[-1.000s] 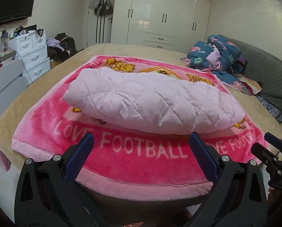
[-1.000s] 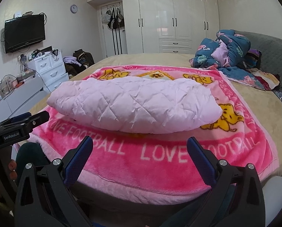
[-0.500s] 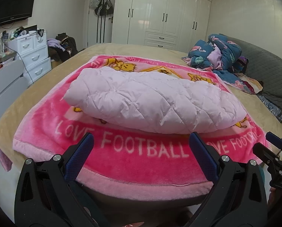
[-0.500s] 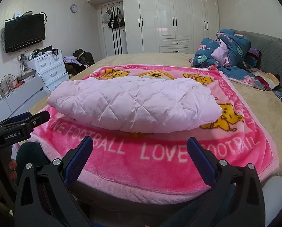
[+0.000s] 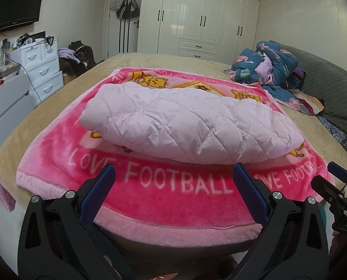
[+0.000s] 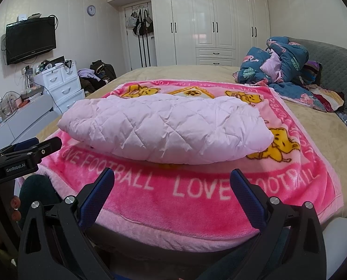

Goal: Fold large clothes

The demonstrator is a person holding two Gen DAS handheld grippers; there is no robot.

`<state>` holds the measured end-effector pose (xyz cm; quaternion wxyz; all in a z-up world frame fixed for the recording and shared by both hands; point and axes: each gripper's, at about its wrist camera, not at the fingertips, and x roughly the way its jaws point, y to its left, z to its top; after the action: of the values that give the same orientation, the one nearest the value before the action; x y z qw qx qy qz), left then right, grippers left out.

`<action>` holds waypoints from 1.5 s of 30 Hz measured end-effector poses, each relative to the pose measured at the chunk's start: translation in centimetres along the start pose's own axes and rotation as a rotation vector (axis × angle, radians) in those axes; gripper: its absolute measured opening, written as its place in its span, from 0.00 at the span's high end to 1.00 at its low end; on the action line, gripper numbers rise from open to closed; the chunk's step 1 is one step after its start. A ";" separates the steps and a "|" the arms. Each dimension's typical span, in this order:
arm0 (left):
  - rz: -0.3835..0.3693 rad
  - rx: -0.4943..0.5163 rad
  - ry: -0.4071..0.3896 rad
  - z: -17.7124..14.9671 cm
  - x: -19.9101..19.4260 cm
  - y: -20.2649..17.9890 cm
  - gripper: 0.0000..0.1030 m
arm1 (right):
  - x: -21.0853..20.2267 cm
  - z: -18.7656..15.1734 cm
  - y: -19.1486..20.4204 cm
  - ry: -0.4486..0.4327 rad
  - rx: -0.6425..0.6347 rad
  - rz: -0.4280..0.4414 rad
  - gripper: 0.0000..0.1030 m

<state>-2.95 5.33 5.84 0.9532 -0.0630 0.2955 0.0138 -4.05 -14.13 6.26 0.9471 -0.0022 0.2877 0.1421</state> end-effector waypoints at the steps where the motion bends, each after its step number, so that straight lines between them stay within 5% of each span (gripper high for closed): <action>1: -0.001 0.000 0.001 -0.1 0.0 0.0 0.09 | -0.1 0.0 0.0 -0.001 0.001 0.001 0.04; 45: 0.011 0.002 0.010 -0.4 0.0 0.6 0.09 | 0.0 -0.1 -0.2 0.003 -0.001 0.006 0.04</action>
<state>-3.16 5.84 5.48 0.9517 -0.0604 0.3005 0.0184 -4.06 -14.33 6.12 0.9462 -0.0021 0.2892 0.1450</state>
